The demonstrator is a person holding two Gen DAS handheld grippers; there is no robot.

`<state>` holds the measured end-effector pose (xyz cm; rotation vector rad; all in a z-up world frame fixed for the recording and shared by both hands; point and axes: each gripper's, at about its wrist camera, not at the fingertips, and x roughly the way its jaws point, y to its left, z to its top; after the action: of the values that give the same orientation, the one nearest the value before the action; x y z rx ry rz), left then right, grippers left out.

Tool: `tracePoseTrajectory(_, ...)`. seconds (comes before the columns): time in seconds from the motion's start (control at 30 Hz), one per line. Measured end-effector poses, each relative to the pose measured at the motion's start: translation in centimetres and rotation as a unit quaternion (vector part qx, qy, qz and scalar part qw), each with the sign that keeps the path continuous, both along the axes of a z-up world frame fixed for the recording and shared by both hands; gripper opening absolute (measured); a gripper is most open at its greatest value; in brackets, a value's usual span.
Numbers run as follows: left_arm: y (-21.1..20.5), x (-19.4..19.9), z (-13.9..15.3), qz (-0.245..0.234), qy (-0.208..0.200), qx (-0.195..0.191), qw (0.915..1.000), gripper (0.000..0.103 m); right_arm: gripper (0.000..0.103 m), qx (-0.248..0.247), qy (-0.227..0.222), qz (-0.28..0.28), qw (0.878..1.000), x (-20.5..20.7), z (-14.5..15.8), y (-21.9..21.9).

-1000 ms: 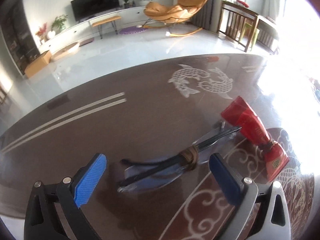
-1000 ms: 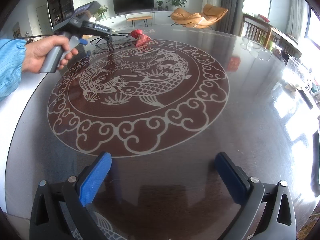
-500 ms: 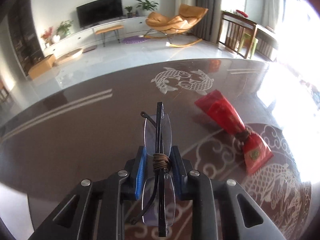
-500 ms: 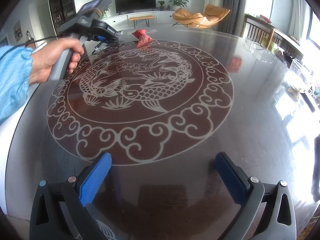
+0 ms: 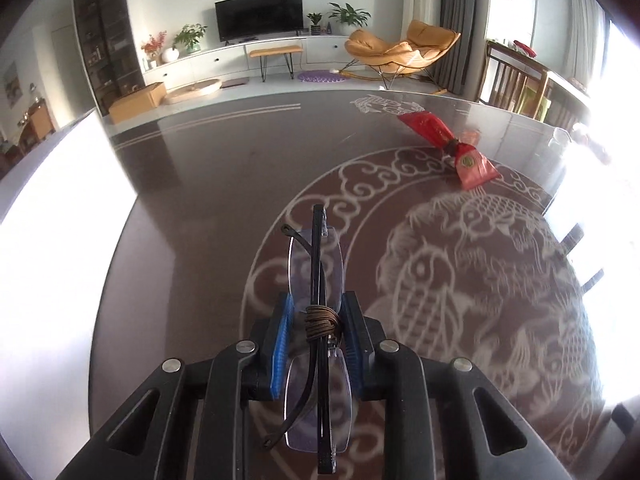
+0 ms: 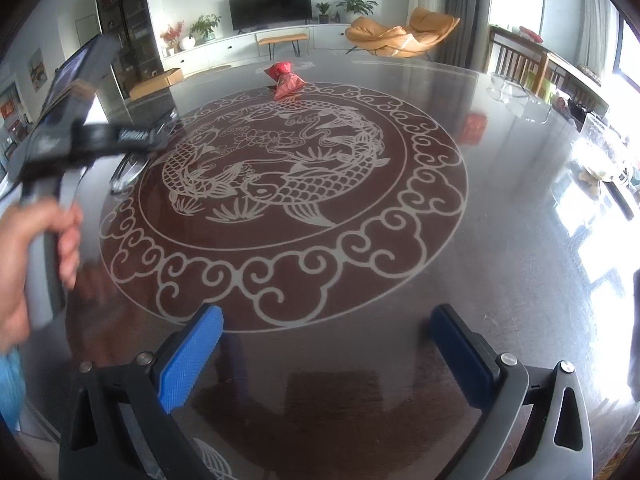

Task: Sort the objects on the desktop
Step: 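Grasp the red snack packet with the right gripper while the left holds the glasses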

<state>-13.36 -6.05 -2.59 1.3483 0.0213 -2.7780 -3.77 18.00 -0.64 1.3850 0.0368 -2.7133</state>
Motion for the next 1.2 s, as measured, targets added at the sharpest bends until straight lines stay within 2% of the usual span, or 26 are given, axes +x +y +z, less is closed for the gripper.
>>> tracePoseTrajectory(0.17, -0.4, 2.6, 0.0, -0.003, 0.005, 0.004, 1.0, 0.024, 0.103, 0.016, -0.002, 0.017, 1.0, 0.2, -0.2, -0.8)
tracePoseTrajectory(0.27, -0.6, 2.8, 0.0, -0.002, 0.007, 0.008, 0.9999, 0.024, 0.103, -0.001, -0.001, 0.03, 1.0, -0.8, -0.1, -0.9)
tracePoseTrajectory(0.37, -0.6, 2.2, 0.4, -0.002, 0.006, 0.005, 1.0, 0.024, 0.103, 0.007, -0.004, 0.066, 0.998, -4.7, -0.2, -1.9)
tracePoseTrajectory(0.5, -0.2, 1.9, 0.5, -0.002, 0.006, 0.006, 1.0, 0.024, 0.103, 0.015, -0.004, 0.104, 0.995, -13.5, -0.5, -3.2)
tracePoseTrajectory(0.6, -0.2, 1.9, 0.5, -0.002, 0.006, 0.007, 1.0, 0.025, 0.103, 0.004, -0.02, 0.111, 0.994, -21.1, -0.4, -4.5)
tracePoseTrajectory(0.7, -0.2, 2.0, 0.5, -0.002, 0.006, 0.007, 1.0, 0.025, 0.103, -0.017, -0.03, 0.103, 0.994, -26.1, -0.1, -5.4)
tracePoseTrajectory(0.83, -0.1, 1.7, 0.6, -0.002, 0.006, 0.004, 1.0, 0.025, 0.102, 0.018, -0.042, 0.085, 0.995, -30.6, -0.5, -6.8)
tracePoseTrajectory(0.9, 0.0, 1.7, 0.6, -0.001, 0.006, 0.003, 1.0, 0.025, 0.083, 0.02, -0.028, 0.098, 0.995, -31.2, -0.2, -7.4)
tracePoseTrajectory(0.97, 0.1, 1.7, 0.6, -0.001, 0.005, 0.002, 1.0, 0.025, 0.039, 0.017, -0.016, 0.119, 0.993, -30.8, 0.4, -7.9)
tracePoseTrajectory(1.0, 0.1, 1.7, 0.7, -0.001, 0.005, 0.001, 1.0, 0.025, 0.03, 0.016, -0.015, 0.127, 0.992, -30.5, 0.5, -8.1)
tracePoseTrajectory(1.1, 0.3, 1.8, 0.7, -0.001, 0.005, 0.0, 1.0, 0.025, 0.028, -0.003, -0.016, 0.138, 0.99, -28.2, 0.5, -7.7)
tracePoseTrajectory(1.2, 0.3, 1.8, 0.7, -0.002, 0.005, 0.001, 1.0, 0.025, 0.028, -0.02, -0.006, 0.145, 0.989, -22.5, 0.3, -6.7)
